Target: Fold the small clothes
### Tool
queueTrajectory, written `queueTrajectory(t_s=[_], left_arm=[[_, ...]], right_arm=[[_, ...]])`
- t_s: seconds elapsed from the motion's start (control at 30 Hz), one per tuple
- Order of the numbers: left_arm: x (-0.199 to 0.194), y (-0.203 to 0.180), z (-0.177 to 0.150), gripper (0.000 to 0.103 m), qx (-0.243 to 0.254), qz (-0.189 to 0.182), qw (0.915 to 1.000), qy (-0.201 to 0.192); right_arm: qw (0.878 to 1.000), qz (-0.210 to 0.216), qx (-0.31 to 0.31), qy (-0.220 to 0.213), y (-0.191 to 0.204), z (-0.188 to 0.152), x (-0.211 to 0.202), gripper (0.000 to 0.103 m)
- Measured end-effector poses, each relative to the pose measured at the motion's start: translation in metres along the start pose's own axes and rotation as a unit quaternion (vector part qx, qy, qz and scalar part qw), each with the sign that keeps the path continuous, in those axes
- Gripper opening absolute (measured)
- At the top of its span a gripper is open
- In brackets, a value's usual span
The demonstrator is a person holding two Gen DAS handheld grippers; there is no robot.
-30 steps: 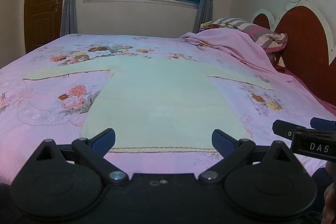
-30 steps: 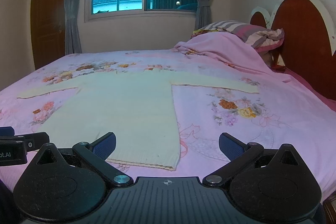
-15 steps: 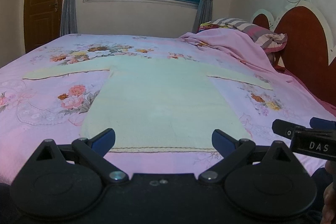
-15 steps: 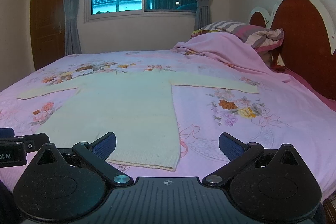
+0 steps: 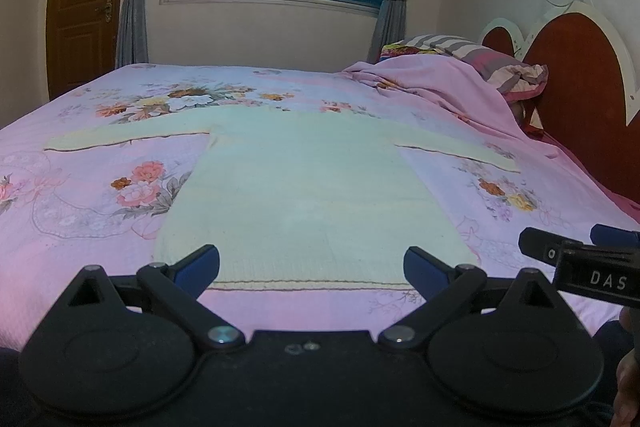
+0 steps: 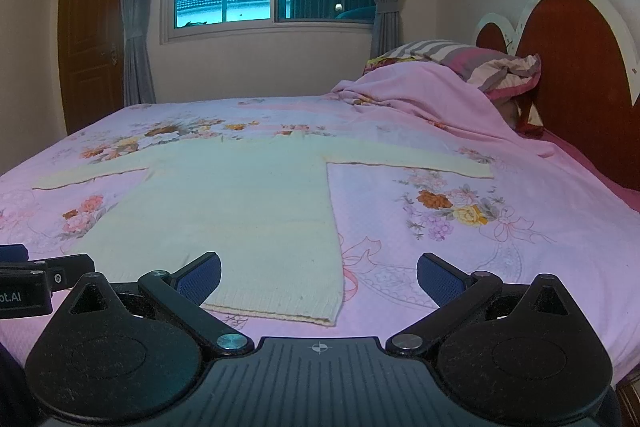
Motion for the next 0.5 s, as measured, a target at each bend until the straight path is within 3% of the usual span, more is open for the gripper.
queueTrajectory(t_s=[0.5], left_arm=[[-0.0009, -0.0005, -0.0002, 0.099, 0.002, -0.005, 1.0, 0.0]], right_arm=[[1.0, 0.0, -0.001, -0.003, 0.0016, 0.0006, -0.0011, 0.103]])
Point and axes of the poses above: each gripper's, at about its wrist camera, not at the fingertips, and x roughly the way its jaws point, y to its left, z to its top, the point moved 10 cm from there along x, roughly the way its jaws point, and after that the axes turned 2 degrees about -y, right-handed, at the moved point
